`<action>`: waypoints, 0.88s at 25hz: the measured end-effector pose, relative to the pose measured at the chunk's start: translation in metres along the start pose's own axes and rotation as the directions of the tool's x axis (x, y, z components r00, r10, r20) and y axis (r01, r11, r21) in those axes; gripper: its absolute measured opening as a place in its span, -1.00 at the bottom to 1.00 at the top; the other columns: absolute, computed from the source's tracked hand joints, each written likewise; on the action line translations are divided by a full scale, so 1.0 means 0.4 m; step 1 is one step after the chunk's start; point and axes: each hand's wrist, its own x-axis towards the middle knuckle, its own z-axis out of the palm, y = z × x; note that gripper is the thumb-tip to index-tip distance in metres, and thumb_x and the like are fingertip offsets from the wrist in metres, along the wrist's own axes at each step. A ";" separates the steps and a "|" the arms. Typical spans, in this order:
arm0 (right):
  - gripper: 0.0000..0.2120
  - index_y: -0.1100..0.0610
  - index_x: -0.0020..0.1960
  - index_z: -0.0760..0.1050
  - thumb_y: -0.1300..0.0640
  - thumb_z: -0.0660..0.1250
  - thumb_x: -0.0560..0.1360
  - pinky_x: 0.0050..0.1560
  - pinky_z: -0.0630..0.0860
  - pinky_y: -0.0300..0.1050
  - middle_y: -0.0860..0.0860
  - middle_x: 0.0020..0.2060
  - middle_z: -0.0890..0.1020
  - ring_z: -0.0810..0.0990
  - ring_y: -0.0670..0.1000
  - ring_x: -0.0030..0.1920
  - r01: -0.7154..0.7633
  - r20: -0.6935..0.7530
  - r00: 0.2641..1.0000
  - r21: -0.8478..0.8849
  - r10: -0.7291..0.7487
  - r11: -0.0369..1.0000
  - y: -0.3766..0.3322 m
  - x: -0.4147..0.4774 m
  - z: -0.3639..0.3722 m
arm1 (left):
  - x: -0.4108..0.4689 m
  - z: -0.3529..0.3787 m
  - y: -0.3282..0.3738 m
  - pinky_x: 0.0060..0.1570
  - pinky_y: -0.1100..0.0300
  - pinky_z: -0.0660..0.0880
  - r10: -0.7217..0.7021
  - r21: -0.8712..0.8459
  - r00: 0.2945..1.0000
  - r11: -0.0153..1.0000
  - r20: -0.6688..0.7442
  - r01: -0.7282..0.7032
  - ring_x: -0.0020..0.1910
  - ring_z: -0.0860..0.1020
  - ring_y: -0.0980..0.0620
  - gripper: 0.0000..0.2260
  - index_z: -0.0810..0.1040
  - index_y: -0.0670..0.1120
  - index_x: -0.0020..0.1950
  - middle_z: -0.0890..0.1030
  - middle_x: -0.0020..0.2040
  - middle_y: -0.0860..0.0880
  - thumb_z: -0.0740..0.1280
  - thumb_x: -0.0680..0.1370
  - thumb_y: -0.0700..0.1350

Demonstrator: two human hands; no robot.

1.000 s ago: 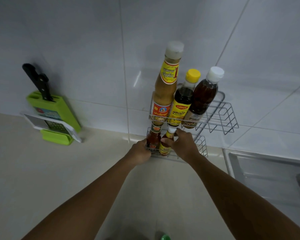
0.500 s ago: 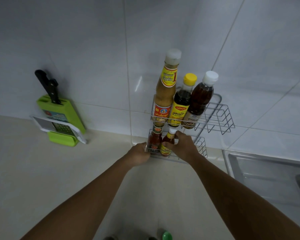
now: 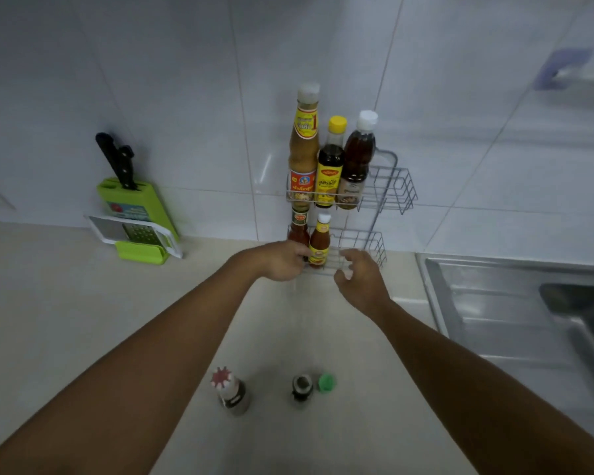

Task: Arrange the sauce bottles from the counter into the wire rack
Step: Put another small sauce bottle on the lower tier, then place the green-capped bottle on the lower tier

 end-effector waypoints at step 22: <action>-0.55 0.00 0.19 0.53 0.26 0.50 0.35 -0.14 0.48 -0.29 -0.02 0.00 0.54 0.57 -0.03 -0.10 -0.103 0.337 0.939 0.105 0.063 0.989 0.156 -0.483 0.106 | -0.193 0.688 -0.139 -0.09 0.55 0.39 -0.223 -0.616 0.891 0.784 -0.395 -0.077 0.08 0.59 0.10 -0.71 0.46 0.19 0.14 0.62 0.05 0.14 0.46 0.51 -0.06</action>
